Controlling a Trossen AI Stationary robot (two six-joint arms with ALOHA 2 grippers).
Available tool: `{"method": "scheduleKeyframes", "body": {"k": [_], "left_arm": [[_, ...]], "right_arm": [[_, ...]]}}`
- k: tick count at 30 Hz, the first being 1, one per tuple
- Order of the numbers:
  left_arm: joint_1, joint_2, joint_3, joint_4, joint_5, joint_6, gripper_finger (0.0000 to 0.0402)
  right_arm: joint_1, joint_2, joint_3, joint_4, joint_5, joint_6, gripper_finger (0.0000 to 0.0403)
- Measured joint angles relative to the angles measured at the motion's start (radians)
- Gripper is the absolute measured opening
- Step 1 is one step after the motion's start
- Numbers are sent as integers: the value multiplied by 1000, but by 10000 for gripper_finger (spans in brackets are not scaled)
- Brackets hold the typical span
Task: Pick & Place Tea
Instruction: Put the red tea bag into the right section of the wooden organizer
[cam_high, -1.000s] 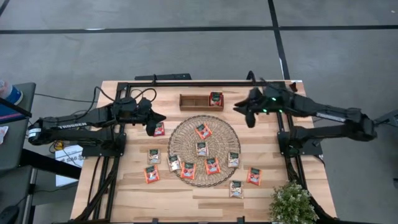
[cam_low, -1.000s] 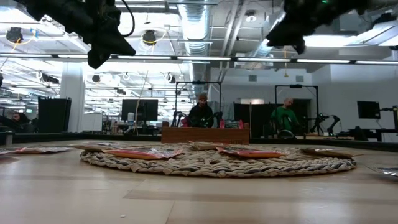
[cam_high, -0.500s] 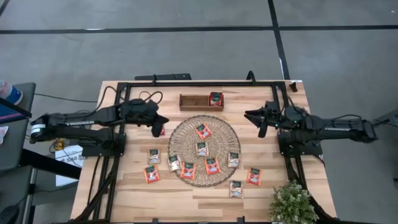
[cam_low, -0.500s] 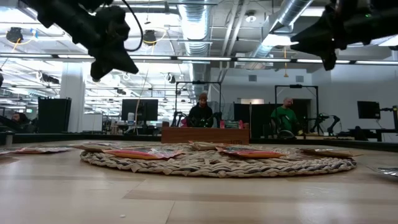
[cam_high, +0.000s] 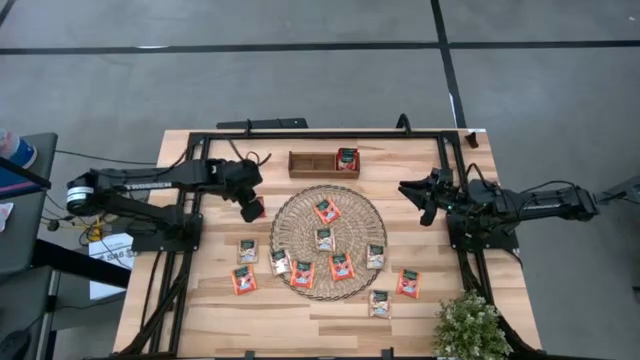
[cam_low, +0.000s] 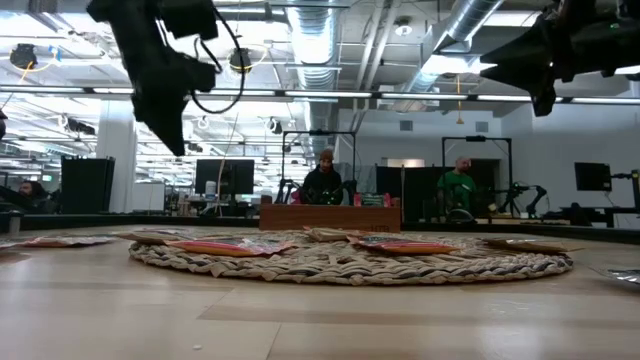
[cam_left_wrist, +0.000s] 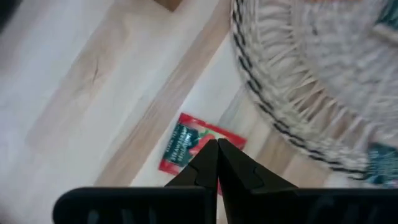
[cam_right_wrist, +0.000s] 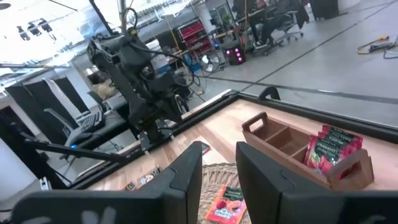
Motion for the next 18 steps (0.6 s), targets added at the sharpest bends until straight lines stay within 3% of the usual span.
{"method": "scheduleKeyframes", "body": {"k": [9,18], "left_arm": [[0,151,1,-10,-50,101,0],[0,171,1,13,-44,95,0]], "right_arm": [[19,1,0,39,0,-2,91],[19,2,0,43,0,-2,91]]}}
